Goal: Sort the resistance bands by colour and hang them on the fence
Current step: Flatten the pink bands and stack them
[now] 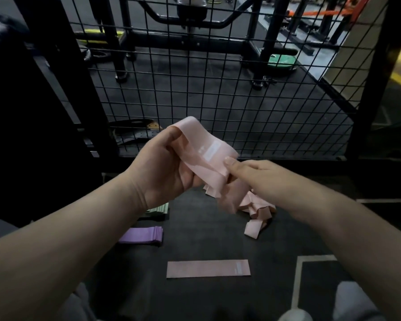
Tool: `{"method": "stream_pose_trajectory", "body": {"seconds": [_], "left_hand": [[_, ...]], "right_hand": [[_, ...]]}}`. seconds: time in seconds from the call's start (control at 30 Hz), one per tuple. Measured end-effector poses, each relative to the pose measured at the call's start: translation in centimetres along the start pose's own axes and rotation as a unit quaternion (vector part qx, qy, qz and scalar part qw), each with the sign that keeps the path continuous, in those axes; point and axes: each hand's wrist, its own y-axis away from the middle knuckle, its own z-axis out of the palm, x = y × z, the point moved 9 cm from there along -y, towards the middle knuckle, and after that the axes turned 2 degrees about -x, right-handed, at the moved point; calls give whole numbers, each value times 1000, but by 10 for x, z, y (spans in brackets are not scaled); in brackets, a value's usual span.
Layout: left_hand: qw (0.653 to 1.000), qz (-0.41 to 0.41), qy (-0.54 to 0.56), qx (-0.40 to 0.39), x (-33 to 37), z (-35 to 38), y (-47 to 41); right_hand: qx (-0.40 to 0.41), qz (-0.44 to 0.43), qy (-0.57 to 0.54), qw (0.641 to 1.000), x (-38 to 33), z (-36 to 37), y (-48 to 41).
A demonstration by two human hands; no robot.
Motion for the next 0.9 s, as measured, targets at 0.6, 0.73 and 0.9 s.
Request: {"method": "stream_pose_trajectory", "body": {"seconds": [0.6, 0.73, 0.9], "left_hand": [[899, -10, -399, 179, -2, -41, -6], [914, 31, -387, 114, -2, -25, -8], [938, 80, -336, -23, -9, 6, -6]], "right_hand": [[149, -62, 130, 978, -22, -51, -2], [96, -177, 333, 921, -48, -30, 7], [47, -241, 438, 865, -56, -13, 11]]}}
